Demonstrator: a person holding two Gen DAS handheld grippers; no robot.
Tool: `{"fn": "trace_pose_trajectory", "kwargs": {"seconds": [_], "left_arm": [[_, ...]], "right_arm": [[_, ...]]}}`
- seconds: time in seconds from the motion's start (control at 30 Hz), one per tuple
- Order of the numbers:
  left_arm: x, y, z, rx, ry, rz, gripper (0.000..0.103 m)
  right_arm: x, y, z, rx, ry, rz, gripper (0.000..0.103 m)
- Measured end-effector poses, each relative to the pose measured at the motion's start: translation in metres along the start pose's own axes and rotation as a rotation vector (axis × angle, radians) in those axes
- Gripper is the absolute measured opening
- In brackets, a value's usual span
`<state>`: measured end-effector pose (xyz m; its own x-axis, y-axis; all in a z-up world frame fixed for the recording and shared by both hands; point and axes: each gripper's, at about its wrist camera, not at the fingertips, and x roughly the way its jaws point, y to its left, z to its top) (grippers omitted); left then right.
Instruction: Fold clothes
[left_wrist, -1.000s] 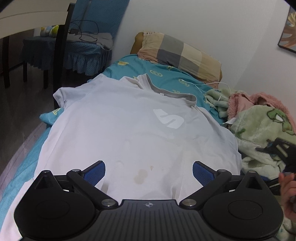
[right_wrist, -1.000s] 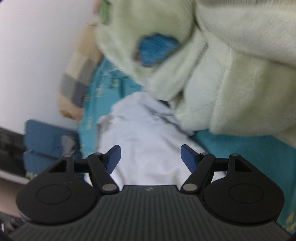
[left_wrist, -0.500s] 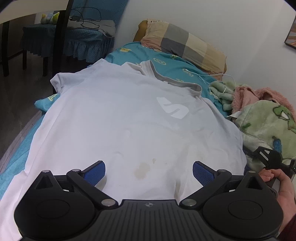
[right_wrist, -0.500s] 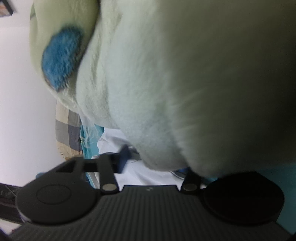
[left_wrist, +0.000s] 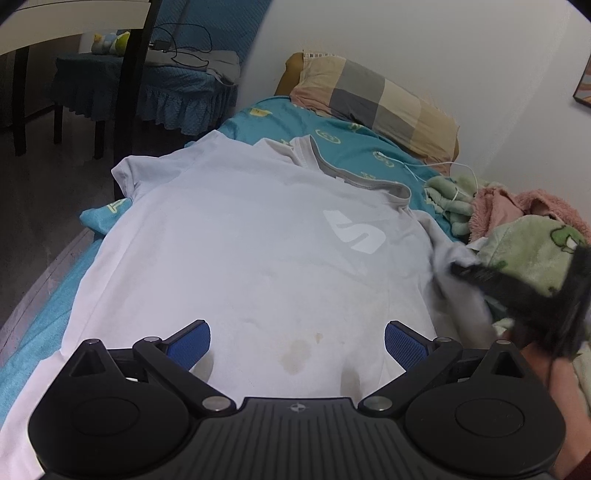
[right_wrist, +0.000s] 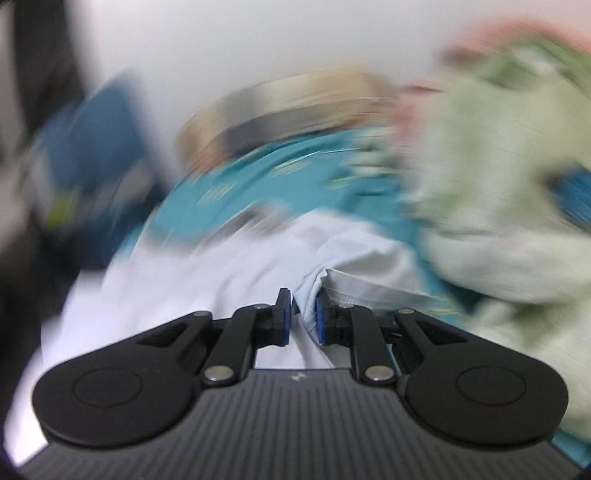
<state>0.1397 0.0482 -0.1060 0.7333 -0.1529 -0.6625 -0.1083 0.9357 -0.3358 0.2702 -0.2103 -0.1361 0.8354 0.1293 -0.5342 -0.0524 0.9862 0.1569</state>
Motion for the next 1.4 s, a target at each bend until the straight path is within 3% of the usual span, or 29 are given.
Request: {"fn": "trace_pose_trajectory", "kwargs": {"seconds": [0.13,0.17,0.23,0.27,0.3,0.43,0.6,0.73,0.8,0.87,0.93,1.07,1.3,1.4], "left_arm": [[-0.001,0.002,0.003,0.014,-0.024,0.012,0.102],[-0.002,0.001,0.004,0.027,-0.031,0.021,0.102],[-0.002,0.0,0.005,0.056,-0.045,0.035,0.102],[-0.002,-0.001,0.005,0.07,-0.052,0.041,0.102],[-0.003,-0.003,0.005,0.085,-0.058,0.044,0.102],[-0.008,-0.011,0.002,0.148,-0.08,0.05,0.102],[-0.02,-0.027,-0.008,0.25,-0.111,0.04,0.101],[-0.026,-0.049,-0.025,0.407,-0.136,0.045,0.096],[-0.024,-0.063,-0.034,0.515,-0.135,0.03,0.09],[-0.021,-0.078,-0.043,0.624,-0.133,0.013,0.089],[-0.013,-0.091,-0.047,0.694,-0.126,0.018,0.089],[0.014,-0.119,-0.04,0.784,-0.113,0.011,0.082],[0.094,-0.208,-0.029,1.047,-0.11,-0.157,0.066],[0.135,-0.248,-0.036,1.177,-0.079,-0.193,0.05]], "right_arm": [[0.02,0.019,-0.025,-0.091,0.139,0.043,0.017],[0.018,0.019,-0.026,-0.105,0.14,0.043,0.018],[0.015,0.017,-0.018,-0.065,0.162,0.062,0.027],[0.016,0.015,-0.011,-0.022,0.179,0.079,0.039],[0.005,0.013,-0.007,0.031,0.173,0.094,0.045],[-0.056,-0.003,0.011,0.205,0.152,0.077,0.049],[-0.145,-0.016,-0.001,0.251,0.166,-0.004,0.049],[-0.19,-0.029,-0.013,0.3,0.125,-0.034,0.052],[-0.204,-0.036,-0.009,0.328,0.077,-0.028,0.067],[-0.213,-0.043,-0.001,0.343,0.017,-0.023,0.071],[-0.218,-0.052,0.004,0.357,-0.035,-0.034,0.077],[-0.22,-0.078,0.004,0.423,-0.075,-0.064,0.077],[-0.208,-0.119,-0.006,0.531,-0.14,-0.22,0.077],[-0.196,-0.131,-0.008,0.578,-0.13,-0.25,0.077]]}}
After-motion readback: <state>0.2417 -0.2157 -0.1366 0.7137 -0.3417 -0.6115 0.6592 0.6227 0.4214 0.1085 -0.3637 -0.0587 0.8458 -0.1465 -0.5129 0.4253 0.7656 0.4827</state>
